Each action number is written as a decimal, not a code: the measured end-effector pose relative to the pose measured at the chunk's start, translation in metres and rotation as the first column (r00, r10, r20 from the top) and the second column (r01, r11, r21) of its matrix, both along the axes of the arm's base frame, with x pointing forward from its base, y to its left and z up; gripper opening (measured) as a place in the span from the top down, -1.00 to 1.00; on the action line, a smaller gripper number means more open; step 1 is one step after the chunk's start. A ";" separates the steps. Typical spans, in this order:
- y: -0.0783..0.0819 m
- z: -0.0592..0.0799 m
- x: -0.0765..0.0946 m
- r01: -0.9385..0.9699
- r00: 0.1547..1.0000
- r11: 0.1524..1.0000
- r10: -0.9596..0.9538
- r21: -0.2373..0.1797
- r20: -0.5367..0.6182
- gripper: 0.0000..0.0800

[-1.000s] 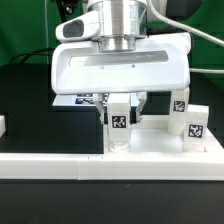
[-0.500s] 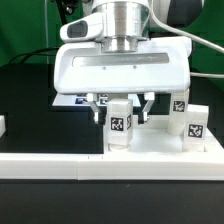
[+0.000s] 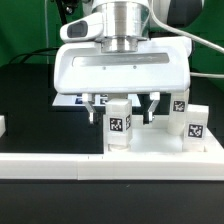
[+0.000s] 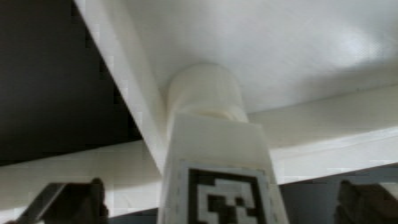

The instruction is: Assemble square table

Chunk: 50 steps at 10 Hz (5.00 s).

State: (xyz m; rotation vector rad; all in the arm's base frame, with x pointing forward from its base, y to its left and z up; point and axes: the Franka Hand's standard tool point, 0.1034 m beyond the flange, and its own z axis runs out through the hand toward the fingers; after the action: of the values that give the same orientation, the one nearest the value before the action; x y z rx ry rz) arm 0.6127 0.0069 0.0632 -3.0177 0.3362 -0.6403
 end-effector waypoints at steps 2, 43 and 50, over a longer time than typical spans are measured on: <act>0.000 0.000 0.000 0.000 1.000 1.000 0.000 0.000 0.000 -0.62; -0.008 0.006 0.017 0.867 0.489 0.474 -0.757 0.151 -0.433 0.21; -0.013 0.011 0.015 0.802 0.582 0.575 -0.695 0.159 -0.422 -0.59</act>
Offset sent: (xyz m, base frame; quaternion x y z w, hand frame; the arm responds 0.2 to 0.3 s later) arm 0.0000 0.0000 0.0000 0.0000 0.0000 0.0000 1.0000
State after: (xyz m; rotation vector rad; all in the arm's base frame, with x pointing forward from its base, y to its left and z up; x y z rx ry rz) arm 0.6281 -0.0057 0.0742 -2.4953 1.6473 -0.0472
